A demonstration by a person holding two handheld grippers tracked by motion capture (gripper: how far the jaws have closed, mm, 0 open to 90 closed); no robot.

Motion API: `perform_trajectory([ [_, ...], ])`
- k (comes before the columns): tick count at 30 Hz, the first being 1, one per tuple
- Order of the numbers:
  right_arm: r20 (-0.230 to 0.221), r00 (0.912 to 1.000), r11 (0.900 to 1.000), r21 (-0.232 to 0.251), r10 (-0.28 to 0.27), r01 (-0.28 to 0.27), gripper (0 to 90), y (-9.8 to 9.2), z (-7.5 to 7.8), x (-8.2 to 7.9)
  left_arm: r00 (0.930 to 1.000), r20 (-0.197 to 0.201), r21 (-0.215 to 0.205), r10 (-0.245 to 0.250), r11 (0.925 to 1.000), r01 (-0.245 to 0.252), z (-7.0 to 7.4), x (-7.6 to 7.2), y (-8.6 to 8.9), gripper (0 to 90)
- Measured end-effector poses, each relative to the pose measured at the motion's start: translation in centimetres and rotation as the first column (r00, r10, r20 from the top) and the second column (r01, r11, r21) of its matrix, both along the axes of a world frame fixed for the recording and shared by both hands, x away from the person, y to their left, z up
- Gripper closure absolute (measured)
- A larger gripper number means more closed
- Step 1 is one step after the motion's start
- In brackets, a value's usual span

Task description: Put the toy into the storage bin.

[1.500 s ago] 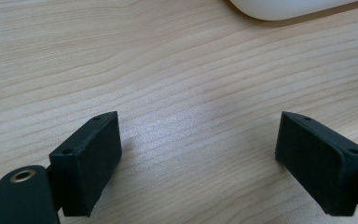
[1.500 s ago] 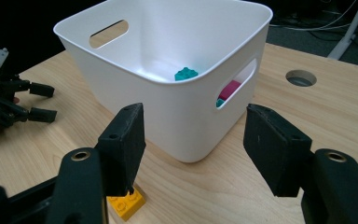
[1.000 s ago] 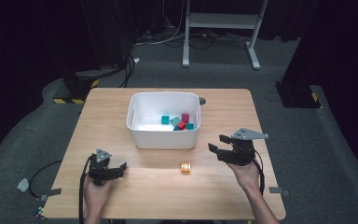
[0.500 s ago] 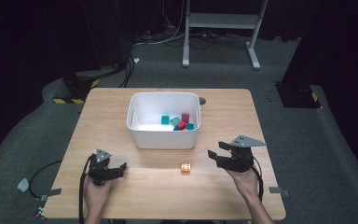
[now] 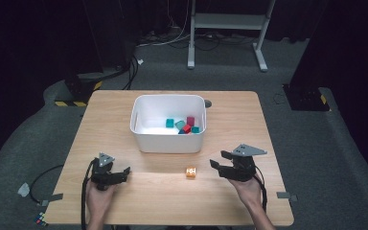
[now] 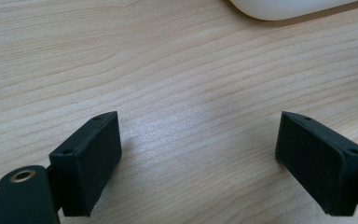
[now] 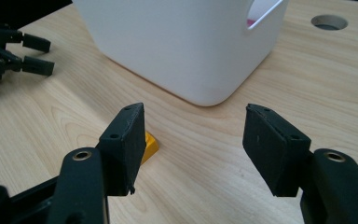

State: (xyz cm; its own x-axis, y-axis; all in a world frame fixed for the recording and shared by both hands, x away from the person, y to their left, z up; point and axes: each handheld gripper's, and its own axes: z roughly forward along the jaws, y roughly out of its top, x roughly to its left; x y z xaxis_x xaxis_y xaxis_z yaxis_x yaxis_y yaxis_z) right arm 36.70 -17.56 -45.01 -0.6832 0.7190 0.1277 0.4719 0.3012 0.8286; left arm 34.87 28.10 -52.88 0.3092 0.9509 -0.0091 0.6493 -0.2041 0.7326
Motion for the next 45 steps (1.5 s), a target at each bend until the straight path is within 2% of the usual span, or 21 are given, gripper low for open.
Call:
perform_trajectory([
  [16,-0.025,0.9993,0.999,-0.030,0.027,-0.028,39.1,1.4,-1.8,-0.6,1.0000,0.000,0.000,0.000,1.0000,0.000,0.0,0.0,0.0,14.4],
  [27,-0.067,0.9942,0.995,-0.051,0.084,-0.088,38.6,3.4,-3.8,-1.2,1.0000,0.000,0.000,0.000,1.0000,0.000,0.0,0.0,0.0,14.4],
  [37,-0.092,0.9906,0.991,-0.074,0.101,-0.108,38.1,5.2,-5.2,-0.9,1.0000,0.000,0.000,0.000,1.0000,0.000,0.0,0.0,0.0,14.4],
  [45,-0.092,0.9907,0.989,-0.100,0.100,-0.109,37.8,6.1,-5.9,-0.5,1.0000,0.000,0.000,0.000,1.0000,0.000,0.0,0.0,0.0,14.4],
])
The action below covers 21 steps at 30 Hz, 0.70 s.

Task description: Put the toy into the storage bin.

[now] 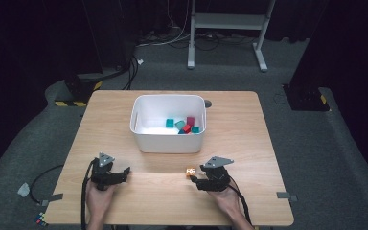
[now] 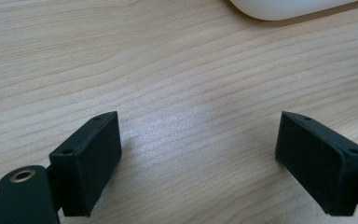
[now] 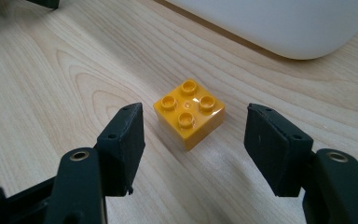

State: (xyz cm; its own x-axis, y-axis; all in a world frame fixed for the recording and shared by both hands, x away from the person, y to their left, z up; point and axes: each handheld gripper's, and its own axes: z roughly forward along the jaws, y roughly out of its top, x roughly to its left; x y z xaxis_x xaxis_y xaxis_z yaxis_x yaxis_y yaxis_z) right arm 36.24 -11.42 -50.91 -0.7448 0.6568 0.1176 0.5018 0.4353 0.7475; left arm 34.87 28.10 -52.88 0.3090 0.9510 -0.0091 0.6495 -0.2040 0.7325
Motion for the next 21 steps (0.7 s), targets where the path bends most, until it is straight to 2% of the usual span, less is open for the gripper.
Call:
perform_trajectory([
  [21,0.017,0.9998,0.999,-0.047,0.006,-0.006,37.9,2.4,-1.1,1.0,1.0000,0.000,0.000,0.000,1.0000,0.000,0.0,0.0,0.0,14.5],
])
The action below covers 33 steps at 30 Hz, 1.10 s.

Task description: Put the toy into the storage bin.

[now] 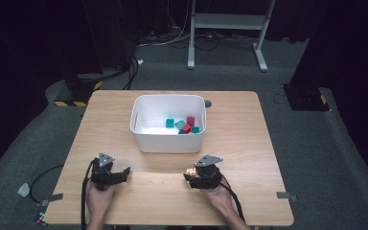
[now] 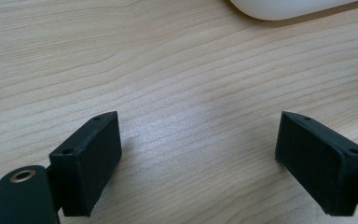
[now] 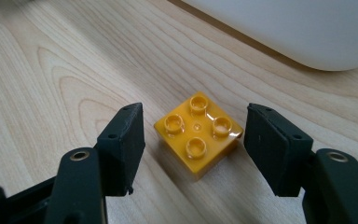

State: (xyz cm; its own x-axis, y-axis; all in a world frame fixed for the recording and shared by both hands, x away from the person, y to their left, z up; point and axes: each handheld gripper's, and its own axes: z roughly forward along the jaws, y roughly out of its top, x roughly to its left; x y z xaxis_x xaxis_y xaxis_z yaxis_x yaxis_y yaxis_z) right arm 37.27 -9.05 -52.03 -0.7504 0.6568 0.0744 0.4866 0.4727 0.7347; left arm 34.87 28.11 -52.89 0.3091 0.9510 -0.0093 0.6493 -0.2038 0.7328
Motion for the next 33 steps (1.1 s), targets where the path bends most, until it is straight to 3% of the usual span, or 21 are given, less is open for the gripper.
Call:
perform_trajectory([
  [21,0.057,0.9984,0.997,-0.075,0.002,0.003,47.3,0.80,-0.21,0.04,1.0000,0.000,0.000,0.000,1.0000,0.000,0.00,0.00,0.00,14.5],
  [33,0.053,0.9983,0.998,-0.065,0.023,-0.020,47.5,0.78,-0.06,-0.10,1.0000,0.000,0.000,0.000,1.0000,0.000,0.00,0.00,0.00,14.5],
])
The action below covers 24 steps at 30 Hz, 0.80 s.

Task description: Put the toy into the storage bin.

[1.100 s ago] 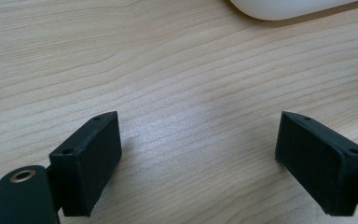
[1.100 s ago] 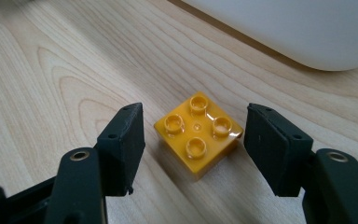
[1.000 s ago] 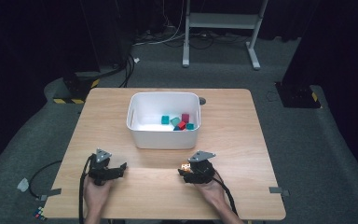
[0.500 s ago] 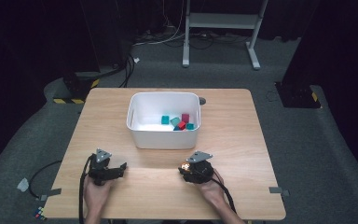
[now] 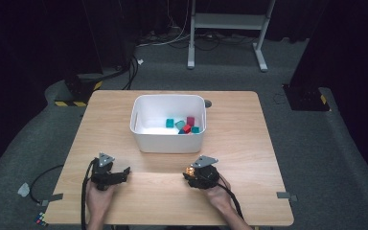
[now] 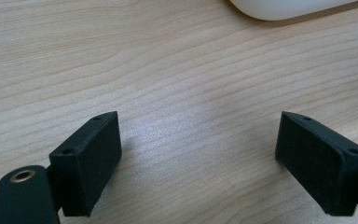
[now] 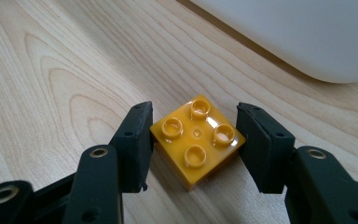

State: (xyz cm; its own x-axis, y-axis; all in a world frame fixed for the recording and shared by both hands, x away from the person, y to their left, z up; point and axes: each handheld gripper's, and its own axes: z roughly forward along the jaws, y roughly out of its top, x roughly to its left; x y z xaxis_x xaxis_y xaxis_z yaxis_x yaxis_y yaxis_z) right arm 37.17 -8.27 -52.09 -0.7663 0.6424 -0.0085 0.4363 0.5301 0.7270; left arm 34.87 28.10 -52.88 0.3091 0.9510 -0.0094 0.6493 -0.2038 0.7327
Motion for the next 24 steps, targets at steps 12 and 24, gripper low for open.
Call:
perform_trajectory([
  [12,-0.017,0.9998,1.000,0.023,0.010,-0.009,47.5,-0.5,0.6,-0.1,1.0000,0.000,0.000,0.000,1.0000,0.000,0.0,0.0,0.0,14.5],
  [24,-0.021,0.9997,0.999,0.042,0.015,-0.014,47.5,-1.0,1.7,-0.3,1.0000,0.000,0.000,0.000,1.0000,0.000,0.0,0.0,0.0,14.5],
])
